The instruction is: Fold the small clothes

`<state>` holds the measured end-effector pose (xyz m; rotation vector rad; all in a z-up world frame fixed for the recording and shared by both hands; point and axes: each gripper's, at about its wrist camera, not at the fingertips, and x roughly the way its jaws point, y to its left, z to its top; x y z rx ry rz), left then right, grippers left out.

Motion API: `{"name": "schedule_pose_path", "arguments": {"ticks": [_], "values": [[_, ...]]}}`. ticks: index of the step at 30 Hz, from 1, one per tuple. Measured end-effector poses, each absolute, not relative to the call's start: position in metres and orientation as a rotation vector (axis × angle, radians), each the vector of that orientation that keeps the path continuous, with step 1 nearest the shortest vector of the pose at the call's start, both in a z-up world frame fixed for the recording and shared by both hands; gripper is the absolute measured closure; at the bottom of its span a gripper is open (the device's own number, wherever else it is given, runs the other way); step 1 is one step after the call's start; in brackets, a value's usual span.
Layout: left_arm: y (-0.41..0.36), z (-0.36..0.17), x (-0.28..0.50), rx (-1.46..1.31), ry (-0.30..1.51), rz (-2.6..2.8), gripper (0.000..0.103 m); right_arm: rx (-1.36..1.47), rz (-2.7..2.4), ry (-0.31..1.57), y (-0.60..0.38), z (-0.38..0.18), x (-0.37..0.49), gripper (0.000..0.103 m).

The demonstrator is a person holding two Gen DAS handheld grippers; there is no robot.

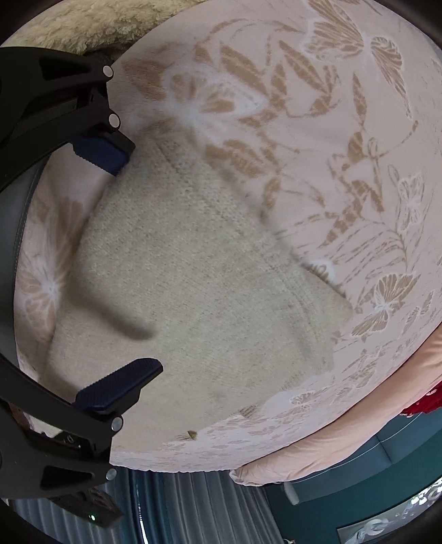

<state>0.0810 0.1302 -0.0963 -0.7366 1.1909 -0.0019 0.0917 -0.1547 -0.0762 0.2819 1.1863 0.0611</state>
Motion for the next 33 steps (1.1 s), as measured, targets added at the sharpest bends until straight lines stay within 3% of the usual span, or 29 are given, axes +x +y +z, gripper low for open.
{"name": "schedule_pose_path", "arguments": {"ticks": [4, 5, 6, 7, 10, 14, 18, 20, 26, 30, 32, 33], "values": [[0.131, -0.096, 0.09, -0.778, 1.185, 0.0, 0.009, 0.273, 0.068, 1.17, -0.153, -0.078, 0.09, 0.092], [0.129, -0.094, 0.093, -0.761, 1.186, -0.031, 0.025, 0.264, 0.074, 1.167, -0.153, -0.078, 0.09, 0.092], [0.127, -0.09, 0.097, -0.738, 1.187, -0.095, 0.066, 0.262, 0.081, 1.163, -0.154, -0.079, 0.089, 0.092], [0.125, -0.088, 0.1, -0.738, 1.199, -0.163, 0.074, 0.273, 0.086, 1.158, -0.155, -0.079, 0.089, 0.092], [0.122, -0.062, 0.1, -0.759, 1.147, -0.221, 0.078, 0.337, 0.105, 1.136, -0.163, -0.08, 0.086, 0.092], [0.086, -0.003, 0.102, -0.668, 1.063, -0.325, 0.079, 0.471, 0.133, 1.103, -0.181, -0.073, 0.074, 0.091], [0.01, 0.06, 0.088, -0.475, 0.987, -0.491, 0.079, 0.594, 0.147, 1.018, -0.214, -0.053, 0.039, 0.072], [-0.036, 0.081, 0.076, -0.388, 0.96, -0.577, 0.079, 0.638, 0.123, 0.971, -0.241, -0.043, 0.016, 0.068], [-0.17, 0.077, 0.037, -0.149, 0.993, -0.75, 0.079, 0.793, -0.019, 0.877, -0.347, -0.029, -0.043, 0.061], [-0.219, 0.022, 0.023, -0.092, 1.112, -0.737, 0.062, 0.84, -0.11, 0.824, -0.392, -0.024, -0.071, 0.05], [-0.213, 0.007, 0.011, -0.131, 1.139, -0.705, 0.048, 0.864, -0.091, 0.802, -0.399, -0.02, -0.078, 0.042], [-0.207, 0.005, 0.001, -0.123, 1.133, -0.701, 0.035, 0.867, -0.071, 0.795, -0.4, -0.018, -0.08, 0.035]]}}
